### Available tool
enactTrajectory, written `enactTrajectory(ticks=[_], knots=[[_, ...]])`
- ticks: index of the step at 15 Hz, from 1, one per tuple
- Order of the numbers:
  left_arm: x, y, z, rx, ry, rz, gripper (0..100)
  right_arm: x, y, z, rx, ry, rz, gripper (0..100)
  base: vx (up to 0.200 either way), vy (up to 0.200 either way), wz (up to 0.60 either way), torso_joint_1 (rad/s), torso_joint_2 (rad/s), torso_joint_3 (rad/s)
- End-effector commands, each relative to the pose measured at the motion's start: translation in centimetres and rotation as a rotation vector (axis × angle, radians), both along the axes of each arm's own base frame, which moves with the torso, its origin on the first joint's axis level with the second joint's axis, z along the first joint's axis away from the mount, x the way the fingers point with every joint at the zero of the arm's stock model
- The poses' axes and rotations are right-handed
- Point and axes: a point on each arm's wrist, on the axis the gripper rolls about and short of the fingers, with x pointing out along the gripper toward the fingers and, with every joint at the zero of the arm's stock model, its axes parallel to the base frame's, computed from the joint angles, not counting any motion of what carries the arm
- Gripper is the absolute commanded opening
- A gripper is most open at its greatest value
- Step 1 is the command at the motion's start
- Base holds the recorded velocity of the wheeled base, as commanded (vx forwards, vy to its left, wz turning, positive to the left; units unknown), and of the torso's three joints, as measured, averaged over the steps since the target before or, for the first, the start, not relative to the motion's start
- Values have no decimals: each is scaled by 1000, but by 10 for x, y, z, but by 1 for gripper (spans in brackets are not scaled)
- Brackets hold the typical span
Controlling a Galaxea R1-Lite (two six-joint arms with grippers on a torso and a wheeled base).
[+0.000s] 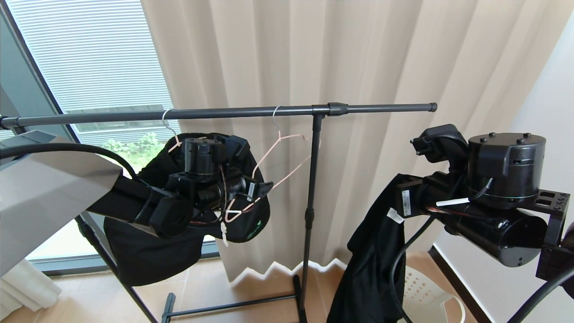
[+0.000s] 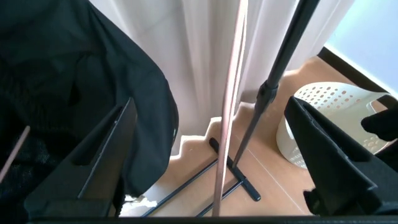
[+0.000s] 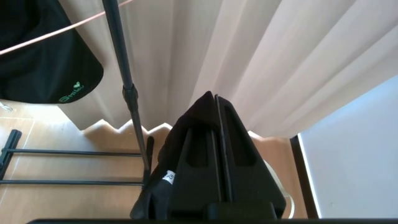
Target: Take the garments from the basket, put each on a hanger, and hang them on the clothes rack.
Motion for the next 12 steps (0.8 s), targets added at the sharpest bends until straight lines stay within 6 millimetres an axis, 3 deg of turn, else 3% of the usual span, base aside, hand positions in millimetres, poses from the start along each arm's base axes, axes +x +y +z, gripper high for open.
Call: enactTrajectory(ticks=[1,2,12], knots=[[2,0,-6,5,14,2,100,0,0,-1,-2,3,0,0,0,0,0,0,0,0],[3,-1,-10,10,22,0,0,-1,0,-1,-1,2,2,0,0,0,0,0,0,0],[-5,-7,9,-21,-56,-15,0,-2,0,-1,-1,1,2,0,0,0,0,0,0,0]])
